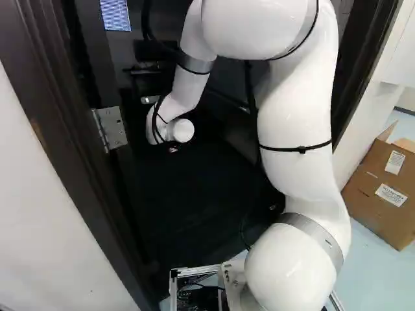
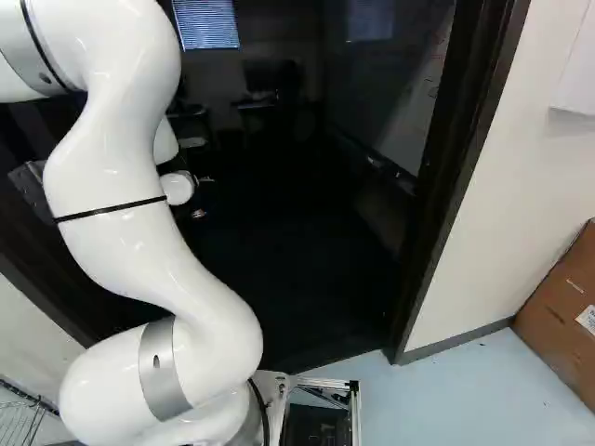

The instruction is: Open the door and move inside

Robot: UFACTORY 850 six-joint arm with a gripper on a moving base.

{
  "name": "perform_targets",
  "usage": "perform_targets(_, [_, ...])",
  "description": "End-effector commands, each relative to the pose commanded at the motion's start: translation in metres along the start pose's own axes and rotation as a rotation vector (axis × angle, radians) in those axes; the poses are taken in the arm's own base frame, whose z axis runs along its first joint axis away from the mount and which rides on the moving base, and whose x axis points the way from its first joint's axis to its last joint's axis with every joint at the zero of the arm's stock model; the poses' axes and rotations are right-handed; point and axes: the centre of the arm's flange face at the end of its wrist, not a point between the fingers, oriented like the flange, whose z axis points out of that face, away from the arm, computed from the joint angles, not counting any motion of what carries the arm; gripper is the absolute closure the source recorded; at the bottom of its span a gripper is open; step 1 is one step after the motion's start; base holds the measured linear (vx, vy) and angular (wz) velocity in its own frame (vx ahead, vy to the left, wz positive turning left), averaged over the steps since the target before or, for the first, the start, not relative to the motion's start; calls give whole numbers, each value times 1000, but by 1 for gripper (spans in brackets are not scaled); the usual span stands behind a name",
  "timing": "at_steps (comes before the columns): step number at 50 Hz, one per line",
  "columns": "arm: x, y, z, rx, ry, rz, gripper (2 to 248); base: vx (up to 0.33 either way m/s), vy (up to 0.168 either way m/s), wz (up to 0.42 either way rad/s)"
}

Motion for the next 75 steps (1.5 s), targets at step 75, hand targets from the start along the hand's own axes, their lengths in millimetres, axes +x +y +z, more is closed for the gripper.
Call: perform_targets(75, [-9,105,-52,-182,-18,51,3,0,0,0])
